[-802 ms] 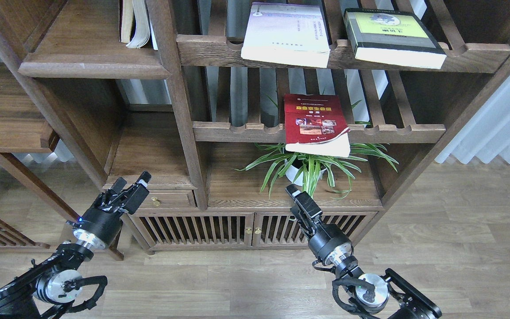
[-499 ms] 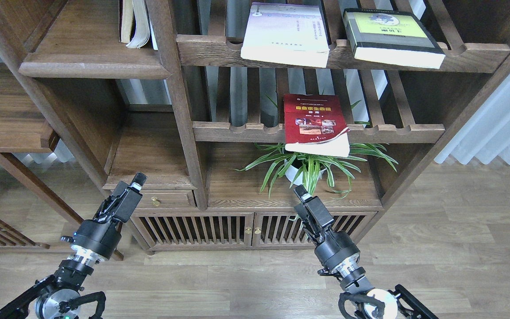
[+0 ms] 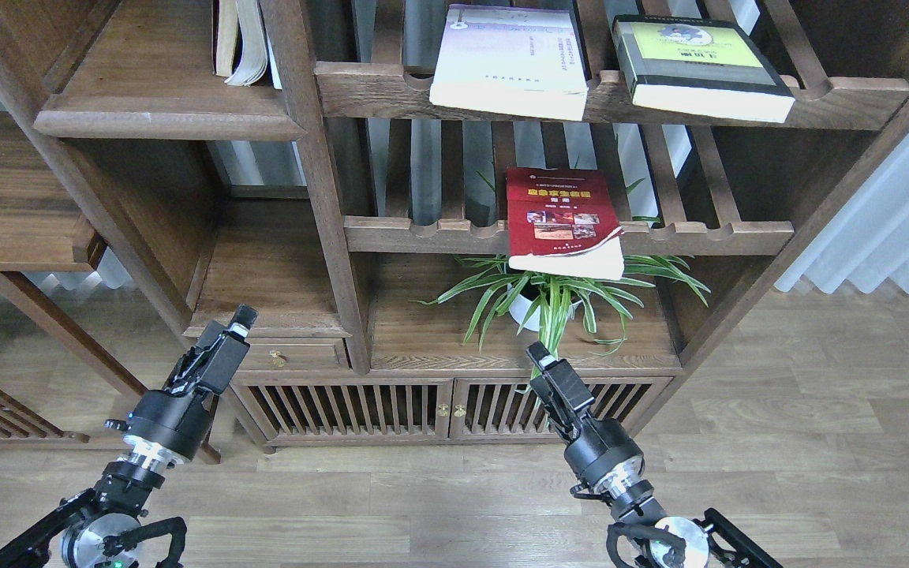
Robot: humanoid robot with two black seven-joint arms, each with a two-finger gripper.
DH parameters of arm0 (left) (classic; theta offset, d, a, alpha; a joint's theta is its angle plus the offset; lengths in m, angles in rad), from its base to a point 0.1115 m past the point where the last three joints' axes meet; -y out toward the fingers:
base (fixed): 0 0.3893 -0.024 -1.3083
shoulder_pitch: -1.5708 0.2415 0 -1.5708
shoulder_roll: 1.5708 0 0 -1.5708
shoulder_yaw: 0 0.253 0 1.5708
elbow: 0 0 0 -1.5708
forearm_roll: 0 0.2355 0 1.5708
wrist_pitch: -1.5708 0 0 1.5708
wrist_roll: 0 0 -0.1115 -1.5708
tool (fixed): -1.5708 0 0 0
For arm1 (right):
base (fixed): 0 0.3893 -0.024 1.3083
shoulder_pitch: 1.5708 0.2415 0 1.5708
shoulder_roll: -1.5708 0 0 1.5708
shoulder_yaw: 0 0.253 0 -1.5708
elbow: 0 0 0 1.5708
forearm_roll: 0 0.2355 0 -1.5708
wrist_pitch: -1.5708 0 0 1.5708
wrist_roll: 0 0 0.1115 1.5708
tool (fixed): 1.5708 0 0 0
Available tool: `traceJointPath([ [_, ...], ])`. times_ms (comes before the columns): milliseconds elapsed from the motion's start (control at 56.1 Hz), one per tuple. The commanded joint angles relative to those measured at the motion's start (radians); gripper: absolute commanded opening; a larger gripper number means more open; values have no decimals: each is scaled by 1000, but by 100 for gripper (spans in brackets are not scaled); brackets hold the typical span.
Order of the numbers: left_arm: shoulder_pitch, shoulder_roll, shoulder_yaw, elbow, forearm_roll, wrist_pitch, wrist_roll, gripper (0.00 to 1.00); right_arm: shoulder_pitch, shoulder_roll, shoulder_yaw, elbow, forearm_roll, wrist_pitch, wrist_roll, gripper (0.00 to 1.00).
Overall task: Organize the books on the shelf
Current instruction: 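Reach the right gripper up toward the red book on the middle shelf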
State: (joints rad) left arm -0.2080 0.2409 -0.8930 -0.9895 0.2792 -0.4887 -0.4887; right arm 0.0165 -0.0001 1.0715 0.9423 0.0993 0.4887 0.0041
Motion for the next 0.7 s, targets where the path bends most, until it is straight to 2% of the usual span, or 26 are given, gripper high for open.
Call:
traceJointPath([
  [0, 16, -11, -38, -1, 0, 0, 0, 100, 17, 0, -60, 1, -1, 0, 1, 100],
  [178, 21, -54, -101, 0, 0, 0, 0, 100, 31, 0, -163, 3, -1, 0, -1, 100],
  [499, 81, -52, -192, 2, 0, 0, 0, 100, 168, 0, -157, -85, 56, 0, 14, 100],
  [570, 84, -51, -202, 2, 0, 0, 0, 100, 212, 0, -157, -88, 95, 0, 28, 100],
  [677, 84, -51, -204, 5, 0, 0, 0, 100, 273, 0, -157, -89, 143, 0, 73, 100],
])
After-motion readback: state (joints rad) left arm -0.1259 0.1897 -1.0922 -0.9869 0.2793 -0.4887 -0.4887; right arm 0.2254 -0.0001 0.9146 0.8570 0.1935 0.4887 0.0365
